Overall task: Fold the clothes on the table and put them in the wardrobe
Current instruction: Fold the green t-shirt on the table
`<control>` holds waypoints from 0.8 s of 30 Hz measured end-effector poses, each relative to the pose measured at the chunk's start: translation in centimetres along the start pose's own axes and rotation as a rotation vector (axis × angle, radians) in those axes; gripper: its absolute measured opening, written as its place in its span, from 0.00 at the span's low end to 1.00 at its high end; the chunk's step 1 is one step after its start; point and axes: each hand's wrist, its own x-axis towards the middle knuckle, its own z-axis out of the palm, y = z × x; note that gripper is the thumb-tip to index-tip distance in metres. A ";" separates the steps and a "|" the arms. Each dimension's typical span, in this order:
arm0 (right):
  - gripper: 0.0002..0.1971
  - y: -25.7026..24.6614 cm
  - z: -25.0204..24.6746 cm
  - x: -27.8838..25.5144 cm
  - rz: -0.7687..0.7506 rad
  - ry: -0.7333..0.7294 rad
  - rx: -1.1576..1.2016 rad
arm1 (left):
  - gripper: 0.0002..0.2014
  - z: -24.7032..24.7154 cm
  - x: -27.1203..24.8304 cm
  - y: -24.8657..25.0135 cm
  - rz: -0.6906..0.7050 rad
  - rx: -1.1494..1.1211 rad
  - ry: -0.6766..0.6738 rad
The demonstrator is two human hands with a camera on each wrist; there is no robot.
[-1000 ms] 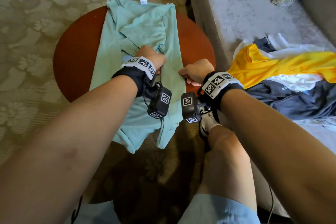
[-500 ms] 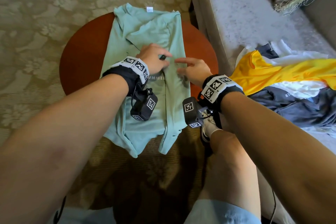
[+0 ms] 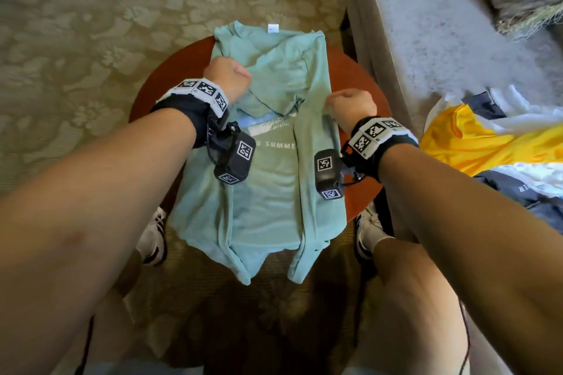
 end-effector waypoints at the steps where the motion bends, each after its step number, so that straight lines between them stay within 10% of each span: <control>1: 0.11 -0.8 0.3 0.5 -0.005 0.027 -0.003 | 0.11 -0.4 0.4 -0.2 -0.026 0.021 0.034; 18: 0.29 -5.0 4.9 11.5 -0.061 0.121 -0.060 | 0.10 -0.9 12.1 -2.0 -0.251 -0.153 0.037; 22: 0.23 -6.4 5.3 14.6 -0.037 0.055 -0.058 | 0.41 -0.5 15.3 -1.9 -0.367 -0.315 0.018; 24: 0.16 -6.8 5.4 15.9 -0.062 0.051 -0.044 | 0.37 -0.7 16.7 -1.9 -0.397 -0.325 0.000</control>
